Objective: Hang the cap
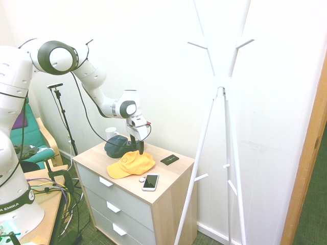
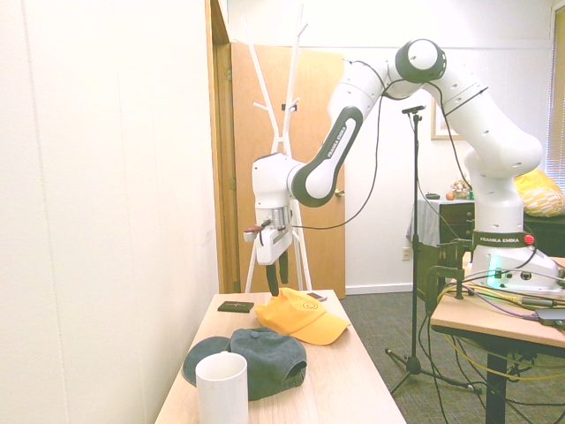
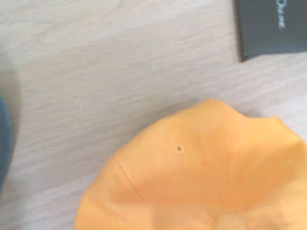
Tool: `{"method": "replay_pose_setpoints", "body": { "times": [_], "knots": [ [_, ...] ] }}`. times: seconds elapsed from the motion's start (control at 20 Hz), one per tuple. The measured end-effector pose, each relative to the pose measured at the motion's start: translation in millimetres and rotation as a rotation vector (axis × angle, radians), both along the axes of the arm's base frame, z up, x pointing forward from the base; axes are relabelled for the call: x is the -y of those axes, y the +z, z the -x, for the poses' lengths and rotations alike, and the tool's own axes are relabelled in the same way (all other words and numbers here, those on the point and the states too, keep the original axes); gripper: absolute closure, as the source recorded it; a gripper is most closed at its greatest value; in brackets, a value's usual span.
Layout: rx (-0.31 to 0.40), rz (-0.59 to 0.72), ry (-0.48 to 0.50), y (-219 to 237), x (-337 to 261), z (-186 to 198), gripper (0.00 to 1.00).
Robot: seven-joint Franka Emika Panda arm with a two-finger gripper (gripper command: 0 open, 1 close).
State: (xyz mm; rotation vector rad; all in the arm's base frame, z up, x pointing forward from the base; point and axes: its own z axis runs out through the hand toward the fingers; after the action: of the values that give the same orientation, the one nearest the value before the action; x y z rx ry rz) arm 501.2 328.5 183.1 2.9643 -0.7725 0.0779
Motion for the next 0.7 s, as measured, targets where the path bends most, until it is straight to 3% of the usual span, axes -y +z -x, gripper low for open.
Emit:
{"method": "replay_pose_setpoints", "body": {
  "times": [0.7],
  "knots": [
    [0.003, 0.013, -0.011, -7.9, 6.1, -9.3, 1.00]
  ]
}}
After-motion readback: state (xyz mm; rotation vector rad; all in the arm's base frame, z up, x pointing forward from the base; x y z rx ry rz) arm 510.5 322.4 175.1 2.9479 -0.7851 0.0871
